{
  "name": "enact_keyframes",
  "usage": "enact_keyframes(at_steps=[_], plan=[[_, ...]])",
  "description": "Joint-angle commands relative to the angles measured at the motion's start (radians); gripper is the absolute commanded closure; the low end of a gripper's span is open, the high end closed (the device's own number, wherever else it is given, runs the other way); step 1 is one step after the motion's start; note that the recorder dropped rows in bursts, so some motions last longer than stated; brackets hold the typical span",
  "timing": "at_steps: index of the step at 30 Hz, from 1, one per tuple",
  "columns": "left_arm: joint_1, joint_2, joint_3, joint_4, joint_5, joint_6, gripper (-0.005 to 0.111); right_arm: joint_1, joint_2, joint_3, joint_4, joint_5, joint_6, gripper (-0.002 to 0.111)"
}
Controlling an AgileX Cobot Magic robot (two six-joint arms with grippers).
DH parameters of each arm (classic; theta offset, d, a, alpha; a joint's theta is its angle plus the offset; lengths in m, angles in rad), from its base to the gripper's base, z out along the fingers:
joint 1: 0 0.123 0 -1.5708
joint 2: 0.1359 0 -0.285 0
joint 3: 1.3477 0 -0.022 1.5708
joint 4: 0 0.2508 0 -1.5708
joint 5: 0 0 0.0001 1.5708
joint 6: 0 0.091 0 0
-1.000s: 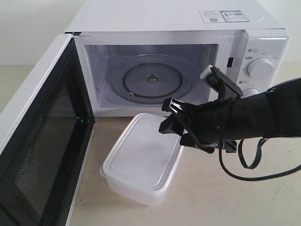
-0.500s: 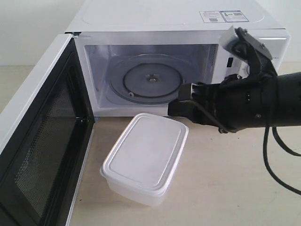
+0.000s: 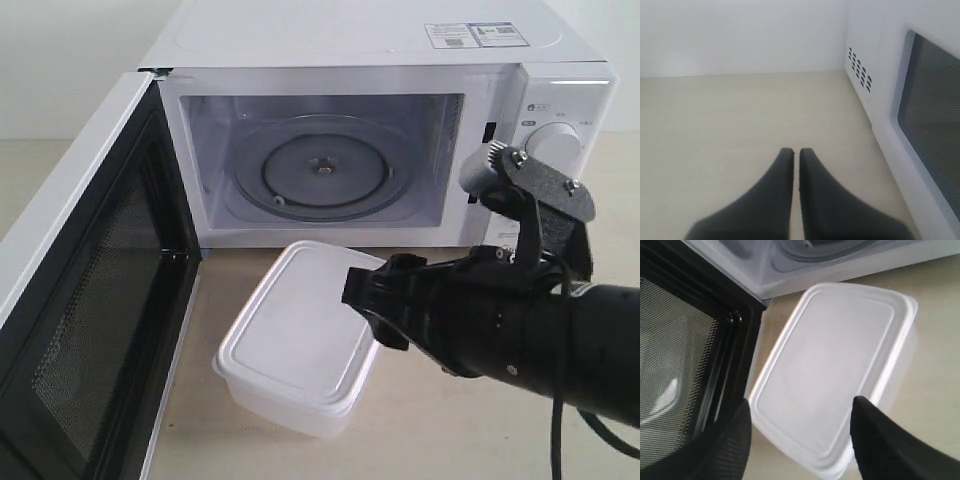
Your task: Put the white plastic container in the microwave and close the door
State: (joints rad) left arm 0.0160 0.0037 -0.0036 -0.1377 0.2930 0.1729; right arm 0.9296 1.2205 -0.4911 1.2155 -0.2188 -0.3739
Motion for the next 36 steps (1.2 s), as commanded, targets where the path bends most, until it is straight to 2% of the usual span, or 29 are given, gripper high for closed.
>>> enact_keyframes(at_steps=[1, 2, 3, 14, 21, 29, 32, 36], plan=[[0.002, -0.004, 0.004, 0.003, 0.003, -0.004, 0.102, 0.055, -0.011, 0.095, -0.435, -0.129, 0.650, 0.056], [0.002, -0.004, 0.004, 0.003, 0.003, -0.004, 0.102, 0.055, -0.009, 0.143, -0.556, -0.188, 0.847, 0.056], [0.002, -0.004, 0.004, 0.003, 0.003, -0.004, 0.102, 0.055, -0.006, 0.162, -0.605, -0.210, 0.913, 0.056], [0.002, -0.004, 0.004, 0.003, 0.003, -0.004, 0.102, 0.038, 0.175, 0.180, -0.692, -0.267, 0.965, 0.056], [0.002, -0.004, 0.004, 0.003, 0.003, -0.004, 0.102, -0.093, 0.224, 0.178, -1.015, -0.298, 1.311, 0.056], [0.002, -0.004, 0.004, 0.003, 0.003, -0.004, 0.102, -0.332, 0.300, 0.178, -1.635, -0.526, 1.834, 0.056], [0.002, -0.004, 0.004, 0.003, 0.003, -0.004, 0.102, -0.400, 0.370, 0.178, -1.778, -0.642, 1.905, 0.056], [0.002, -0.004, 0.004, 0.003, 0.003, -0.004, 0.102, -0.422, 0.427, 0.178, -1.848, -0.662, 1.904, 0.056]])
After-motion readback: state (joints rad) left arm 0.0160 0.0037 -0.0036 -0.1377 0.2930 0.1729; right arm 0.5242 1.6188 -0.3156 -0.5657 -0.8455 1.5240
